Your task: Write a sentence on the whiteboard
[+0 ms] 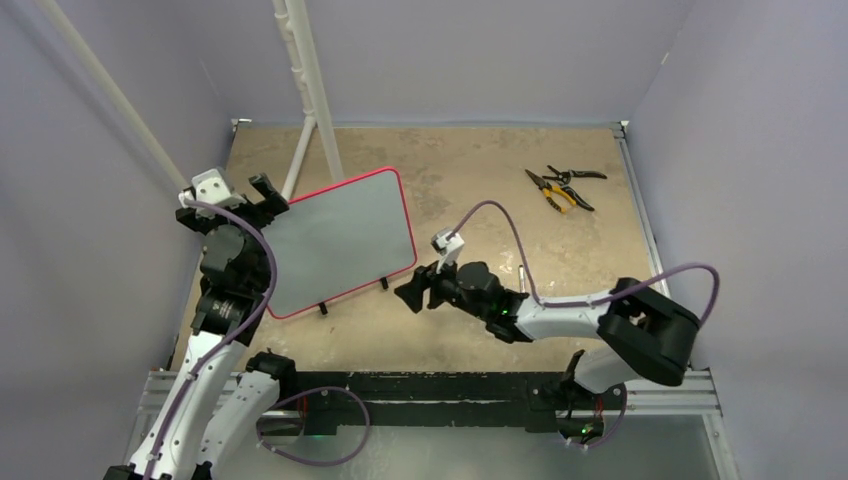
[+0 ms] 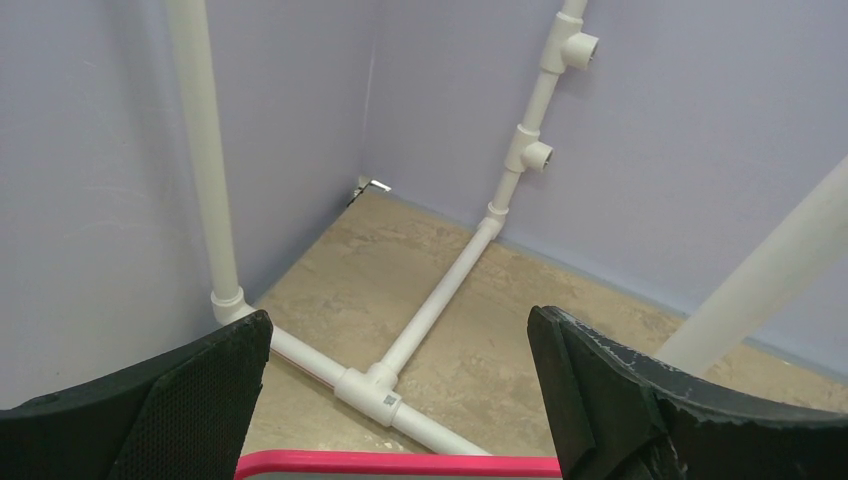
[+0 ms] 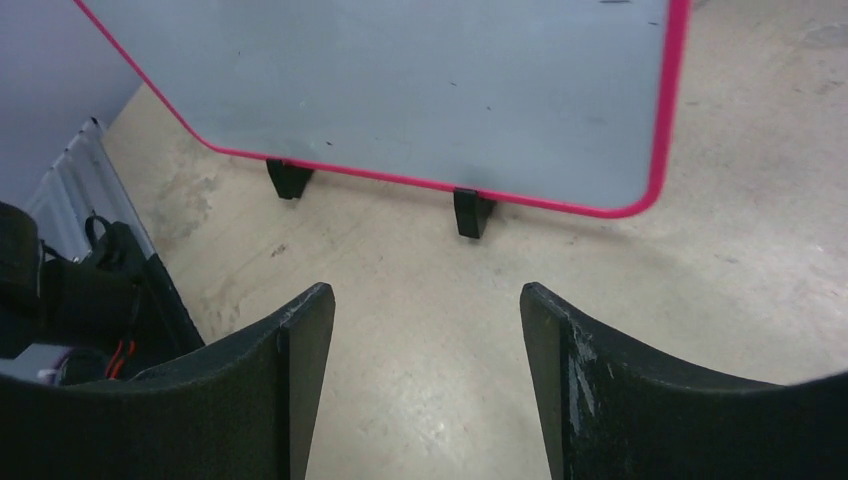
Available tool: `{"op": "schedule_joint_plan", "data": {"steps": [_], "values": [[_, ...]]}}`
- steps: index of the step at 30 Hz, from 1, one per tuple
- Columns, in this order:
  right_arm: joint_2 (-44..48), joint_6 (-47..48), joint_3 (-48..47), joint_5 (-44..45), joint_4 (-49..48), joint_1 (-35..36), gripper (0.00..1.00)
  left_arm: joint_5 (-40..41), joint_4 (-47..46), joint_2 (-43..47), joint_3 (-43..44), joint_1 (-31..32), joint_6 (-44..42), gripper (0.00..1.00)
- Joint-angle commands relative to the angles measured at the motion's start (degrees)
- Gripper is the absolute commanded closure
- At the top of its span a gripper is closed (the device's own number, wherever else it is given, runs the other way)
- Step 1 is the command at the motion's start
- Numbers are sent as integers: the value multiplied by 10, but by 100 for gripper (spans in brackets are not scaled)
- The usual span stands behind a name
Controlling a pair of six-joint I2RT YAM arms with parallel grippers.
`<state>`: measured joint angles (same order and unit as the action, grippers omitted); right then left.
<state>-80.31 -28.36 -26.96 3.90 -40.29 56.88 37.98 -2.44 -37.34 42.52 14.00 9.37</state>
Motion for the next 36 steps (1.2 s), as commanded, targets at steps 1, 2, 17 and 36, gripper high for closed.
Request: {"op": "schedule_joint_plan", "data": {"steps": [1,2,17,36], "values": [[-71,-4,-90,76,23,36,31,0,-29,16,-6,0,1,1],[-89,-4,-104,77,28,40,32,-2,-29,17,-6,0,3,1],[-250,-13,-230,121,124,72,47,-3,-27,34,-7,0,5,1],[-301,-8,-272,218,136,72,68,-20,-22,39,-5,0,12,1]]}}
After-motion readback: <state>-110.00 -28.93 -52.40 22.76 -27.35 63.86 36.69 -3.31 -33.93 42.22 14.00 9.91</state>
